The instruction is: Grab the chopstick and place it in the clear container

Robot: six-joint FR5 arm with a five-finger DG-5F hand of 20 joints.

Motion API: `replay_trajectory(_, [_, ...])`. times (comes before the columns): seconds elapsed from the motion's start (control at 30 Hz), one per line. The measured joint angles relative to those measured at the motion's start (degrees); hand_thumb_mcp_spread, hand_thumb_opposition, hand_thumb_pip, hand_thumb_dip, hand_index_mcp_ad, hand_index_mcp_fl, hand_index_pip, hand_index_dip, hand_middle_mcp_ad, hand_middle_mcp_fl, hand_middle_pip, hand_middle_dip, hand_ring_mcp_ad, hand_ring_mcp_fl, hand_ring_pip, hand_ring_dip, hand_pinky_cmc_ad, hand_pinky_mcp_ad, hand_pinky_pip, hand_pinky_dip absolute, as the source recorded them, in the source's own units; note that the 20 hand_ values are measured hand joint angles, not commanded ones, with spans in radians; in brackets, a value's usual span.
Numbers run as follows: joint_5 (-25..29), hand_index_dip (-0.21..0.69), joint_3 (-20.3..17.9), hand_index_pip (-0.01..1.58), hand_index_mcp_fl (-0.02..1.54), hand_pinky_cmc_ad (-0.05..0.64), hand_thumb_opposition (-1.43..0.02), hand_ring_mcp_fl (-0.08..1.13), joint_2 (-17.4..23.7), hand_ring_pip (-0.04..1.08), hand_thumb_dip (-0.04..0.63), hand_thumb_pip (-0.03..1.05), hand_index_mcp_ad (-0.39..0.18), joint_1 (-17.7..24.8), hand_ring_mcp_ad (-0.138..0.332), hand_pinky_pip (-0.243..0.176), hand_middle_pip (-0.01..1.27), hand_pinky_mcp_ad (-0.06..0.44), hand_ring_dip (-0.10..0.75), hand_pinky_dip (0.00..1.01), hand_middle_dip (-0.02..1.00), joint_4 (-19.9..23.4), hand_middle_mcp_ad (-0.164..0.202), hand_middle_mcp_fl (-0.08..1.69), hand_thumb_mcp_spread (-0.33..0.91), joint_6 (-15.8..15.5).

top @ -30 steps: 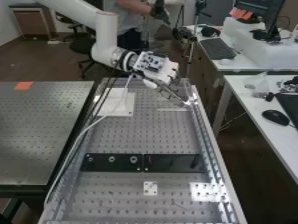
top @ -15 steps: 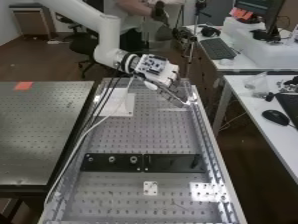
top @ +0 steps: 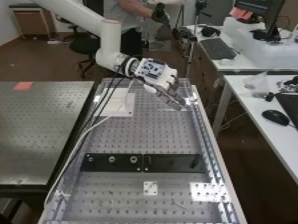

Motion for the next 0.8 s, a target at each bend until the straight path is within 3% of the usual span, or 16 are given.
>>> replay_trajectory(0.27, [1.09,0.323,0.84,0.22,1.46,0.429,-1.16,0.77,-0.84,0.08,0.304,0.42,-0.15,0.33,0.051,0.051,0.53,0.264,0.262,0.48,0.33,1.51,0.042,1.35,0.67,-0.59])
replay_trajectory(0.8, [0.61,0.307,1.64,0.23,1.46,0.429,-1.16,0.79,-2.0,0.08,0.304,0.42,-0.147,0.04,0.052,0.051,0.54,0.278,0.262,0.52,0.33,-0.34,0.045,1.35,0.67,0.43])
